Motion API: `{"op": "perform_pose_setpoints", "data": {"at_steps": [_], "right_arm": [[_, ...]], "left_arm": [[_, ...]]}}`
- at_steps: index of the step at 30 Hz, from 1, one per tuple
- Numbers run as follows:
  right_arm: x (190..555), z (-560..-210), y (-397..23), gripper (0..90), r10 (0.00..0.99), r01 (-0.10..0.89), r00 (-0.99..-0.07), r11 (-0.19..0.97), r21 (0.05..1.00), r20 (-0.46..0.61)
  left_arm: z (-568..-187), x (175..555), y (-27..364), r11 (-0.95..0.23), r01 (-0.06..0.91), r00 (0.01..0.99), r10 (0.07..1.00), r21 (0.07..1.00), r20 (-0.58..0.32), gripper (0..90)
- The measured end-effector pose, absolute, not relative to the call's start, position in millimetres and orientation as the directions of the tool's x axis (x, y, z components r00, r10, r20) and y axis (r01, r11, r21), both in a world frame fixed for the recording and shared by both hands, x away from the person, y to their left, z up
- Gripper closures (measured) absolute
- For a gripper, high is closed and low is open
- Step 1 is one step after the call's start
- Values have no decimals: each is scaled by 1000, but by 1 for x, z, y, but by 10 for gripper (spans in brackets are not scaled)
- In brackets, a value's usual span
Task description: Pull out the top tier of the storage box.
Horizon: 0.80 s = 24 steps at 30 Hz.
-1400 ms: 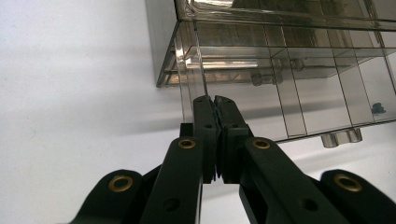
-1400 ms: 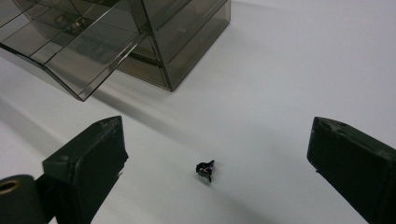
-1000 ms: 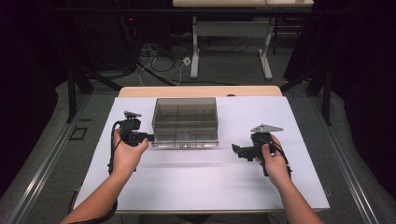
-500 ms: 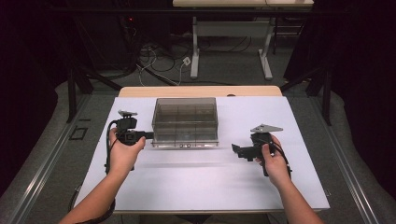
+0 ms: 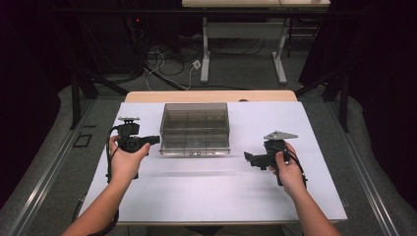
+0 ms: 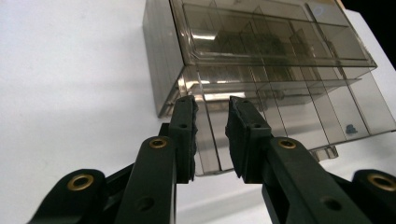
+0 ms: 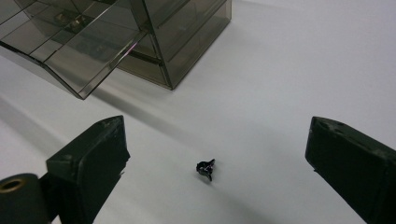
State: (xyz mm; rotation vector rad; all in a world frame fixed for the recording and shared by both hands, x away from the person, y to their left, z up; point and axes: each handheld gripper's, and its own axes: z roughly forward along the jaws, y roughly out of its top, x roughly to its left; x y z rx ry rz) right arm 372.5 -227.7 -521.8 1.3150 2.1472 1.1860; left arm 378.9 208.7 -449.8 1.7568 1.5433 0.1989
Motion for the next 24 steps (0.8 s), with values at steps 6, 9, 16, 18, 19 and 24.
{"op": "perform_pose_setpoints", "data": {"at_steps": [6,9,16,18,19,24], "right_arm": [[373,-522,-228,52,856,557,-504,216,802,119],[372,-522,-227,52,857,558,-502,217,801,118],[372,-522,-227,52,856,557,-504,216,802,119],[372,-522,-227,52,856,558,-503,217,801,119],[372,-522,-227,52,855,558,-505,217,801,121],[372,-522,-227,52,853,557,-508,221,800,118]], "left_arm": [[-445,377,212,-5,740,292,903,672,-316,670],[-444,376,211,-22,724,310,903,689,-298,640],[-446,374,210,-86,665,370,901,742,-227,591],[-446,374,210,-93,653,373,903,751,-213,570],[-446,373,210,-92,645,369,907,758,-204,557],[-447,373,216,-16,676,327,902,736,-281,515]]}}
